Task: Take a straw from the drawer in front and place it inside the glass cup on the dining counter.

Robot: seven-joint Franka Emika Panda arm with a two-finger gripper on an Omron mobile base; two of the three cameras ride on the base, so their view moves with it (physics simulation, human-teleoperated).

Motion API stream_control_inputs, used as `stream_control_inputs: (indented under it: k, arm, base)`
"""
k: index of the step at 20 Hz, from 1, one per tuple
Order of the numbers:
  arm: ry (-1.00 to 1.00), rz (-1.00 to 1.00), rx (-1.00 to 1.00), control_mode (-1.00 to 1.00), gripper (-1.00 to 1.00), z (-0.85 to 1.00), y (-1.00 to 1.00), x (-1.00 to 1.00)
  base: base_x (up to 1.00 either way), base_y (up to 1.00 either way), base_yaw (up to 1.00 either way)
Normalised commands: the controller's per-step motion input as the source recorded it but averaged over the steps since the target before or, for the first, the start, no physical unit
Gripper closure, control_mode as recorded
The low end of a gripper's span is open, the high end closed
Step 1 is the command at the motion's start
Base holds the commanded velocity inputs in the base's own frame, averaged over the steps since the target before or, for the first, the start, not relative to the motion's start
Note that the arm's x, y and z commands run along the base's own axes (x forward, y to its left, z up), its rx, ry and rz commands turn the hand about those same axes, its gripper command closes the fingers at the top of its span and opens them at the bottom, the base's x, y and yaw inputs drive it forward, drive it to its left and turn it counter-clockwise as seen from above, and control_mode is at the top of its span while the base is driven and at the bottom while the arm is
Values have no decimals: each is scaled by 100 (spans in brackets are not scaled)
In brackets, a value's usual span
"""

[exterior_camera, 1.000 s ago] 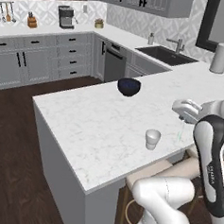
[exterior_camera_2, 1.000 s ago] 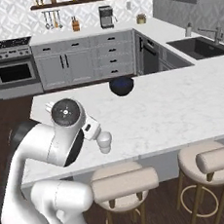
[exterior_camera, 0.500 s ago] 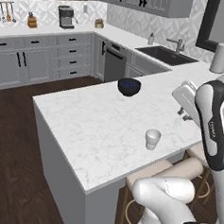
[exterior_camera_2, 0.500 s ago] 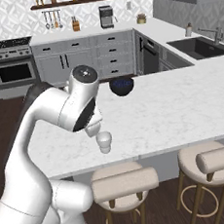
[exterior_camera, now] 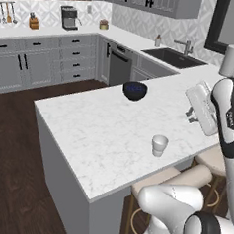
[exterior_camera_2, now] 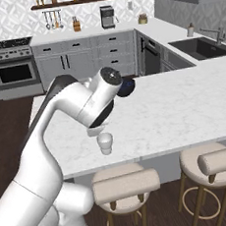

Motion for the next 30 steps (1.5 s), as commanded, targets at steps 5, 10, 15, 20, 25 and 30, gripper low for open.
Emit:
stream_control_inputs:
  k: [5, 10, 15, 20, 25, 30]
  arm:
    - [34, -7, 36, -100, 100, 3, 0, 1]
    - [60, 0, 35, -100, 100, 18, -1, 16]
    - [46, 0, 38, -100, 100, 0, -12, 13]
    - [17, 0, 40, -100, 100, -25, -4, 7]
    - [0, 0, 15, -100, 100, -31, 8, 37]
    - [-3, 0, 0, -100, 100, -21, 0, 37]
  base:
    - [0, 0, 0]
    - [0, 0, 0]
    - [0, 0, 0]
    - [0, 0, 0]
    - [0, 0, 0]
    - [0, 0, 0]
